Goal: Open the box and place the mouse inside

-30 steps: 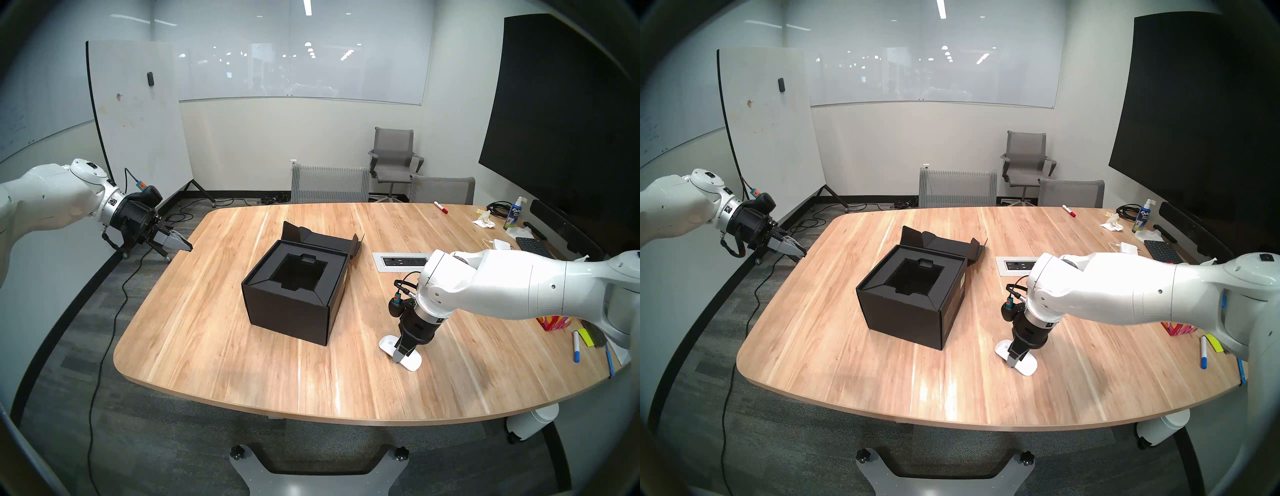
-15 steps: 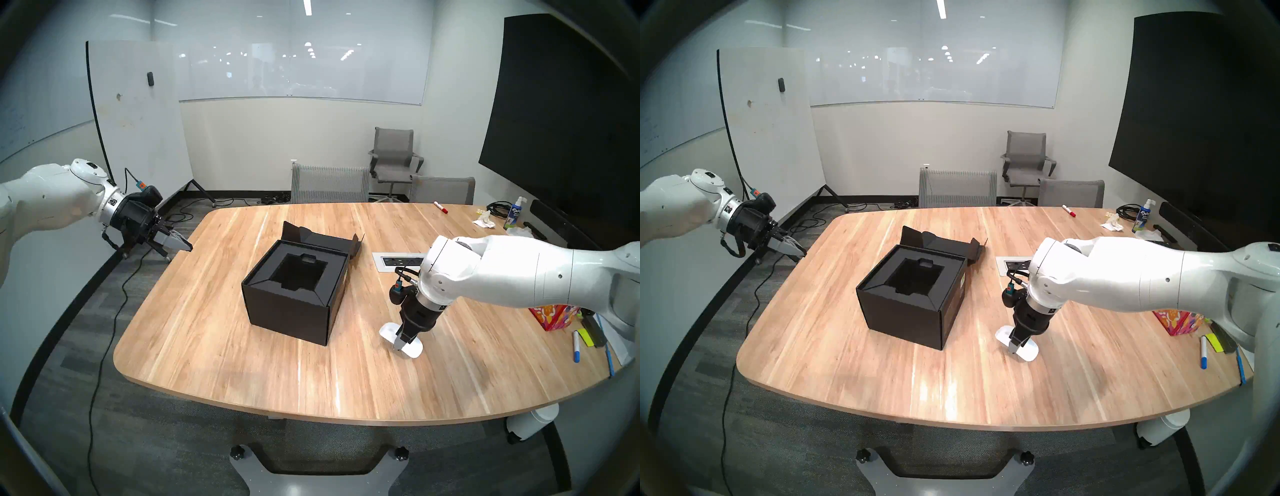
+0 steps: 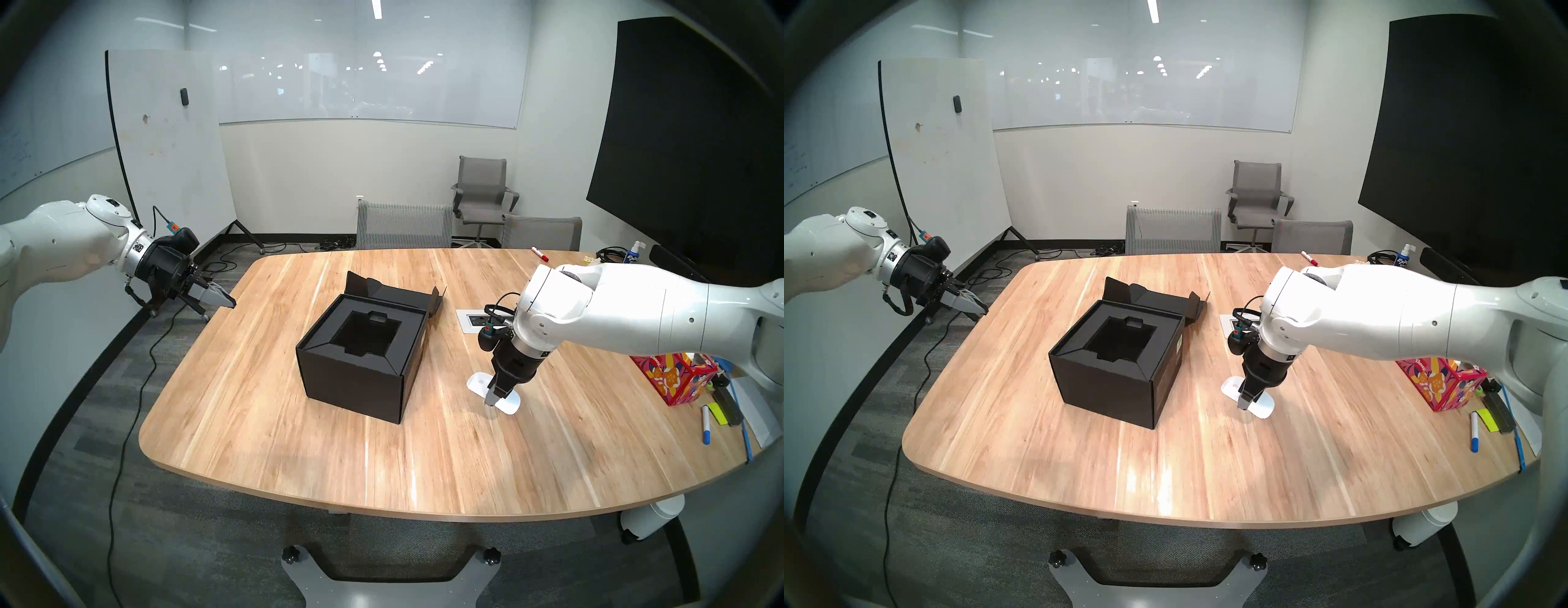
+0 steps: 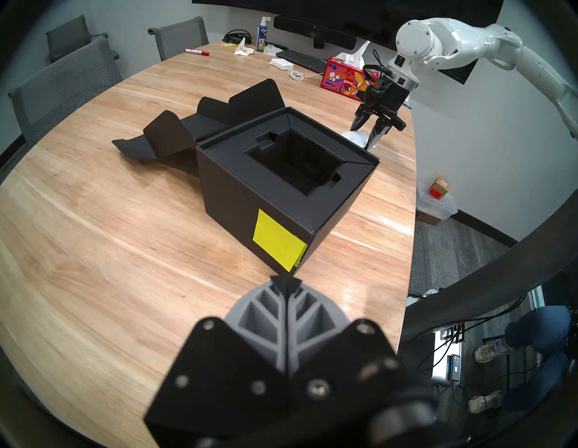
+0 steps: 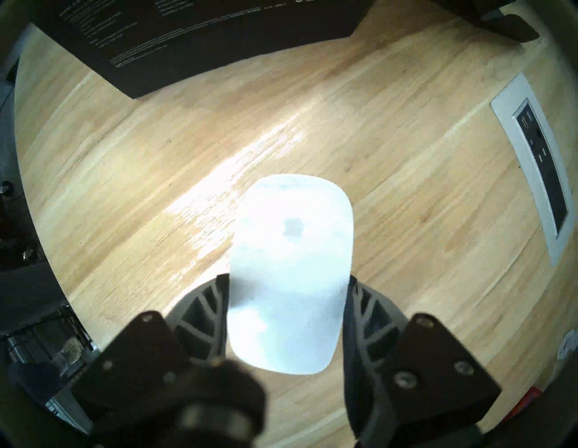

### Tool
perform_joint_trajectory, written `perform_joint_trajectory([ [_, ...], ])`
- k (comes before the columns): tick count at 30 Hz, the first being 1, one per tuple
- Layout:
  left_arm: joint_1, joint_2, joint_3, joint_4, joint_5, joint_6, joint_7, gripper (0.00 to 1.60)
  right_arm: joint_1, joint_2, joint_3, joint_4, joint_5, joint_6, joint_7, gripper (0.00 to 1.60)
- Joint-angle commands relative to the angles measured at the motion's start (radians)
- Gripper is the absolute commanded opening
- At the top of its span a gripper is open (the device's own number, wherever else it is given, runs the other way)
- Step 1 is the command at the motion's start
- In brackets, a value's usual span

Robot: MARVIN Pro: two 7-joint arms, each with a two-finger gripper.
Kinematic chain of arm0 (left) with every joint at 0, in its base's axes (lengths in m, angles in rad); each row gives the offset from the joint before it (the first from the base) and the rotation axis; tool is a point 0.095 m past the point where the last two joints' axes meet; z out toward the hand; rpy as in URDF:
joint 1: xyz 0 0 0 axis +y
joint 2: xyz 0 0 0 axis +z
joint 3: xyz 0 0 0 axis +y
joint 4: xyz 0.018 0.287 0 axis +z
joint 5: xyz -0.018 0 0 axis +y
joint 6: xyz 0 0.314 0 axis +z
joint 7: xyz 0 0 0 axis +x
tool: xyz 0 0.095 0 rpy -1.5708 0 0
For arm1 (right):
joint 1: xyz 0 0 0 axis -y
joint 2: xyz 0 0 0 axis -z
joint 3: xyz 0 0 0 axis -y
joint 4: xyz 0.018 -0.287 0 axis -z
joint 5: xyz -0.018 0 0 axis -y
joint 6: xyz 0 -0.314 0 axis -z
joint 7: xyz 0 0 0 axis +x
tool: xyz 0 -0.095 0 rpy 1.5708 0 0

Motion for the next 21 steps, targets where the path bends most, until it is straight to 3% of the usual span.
perform_joint_trajectory([
  [1, -0.020, -0.001, -0.005, 0.000, -0.006, 0.000, 0.000, 0.00, 0.084, -0.024, -0.005, 0.017, -0.026, -0.002, 0.029, 0.00],
  [21, -0.020, -0.001, -0.004, 0.000, -0.007, 0.000, 0.000, 0.00, 0.174, -0.087, -0.013, 0.089, -0.086, -0.002, 0.145, 0.00],
])
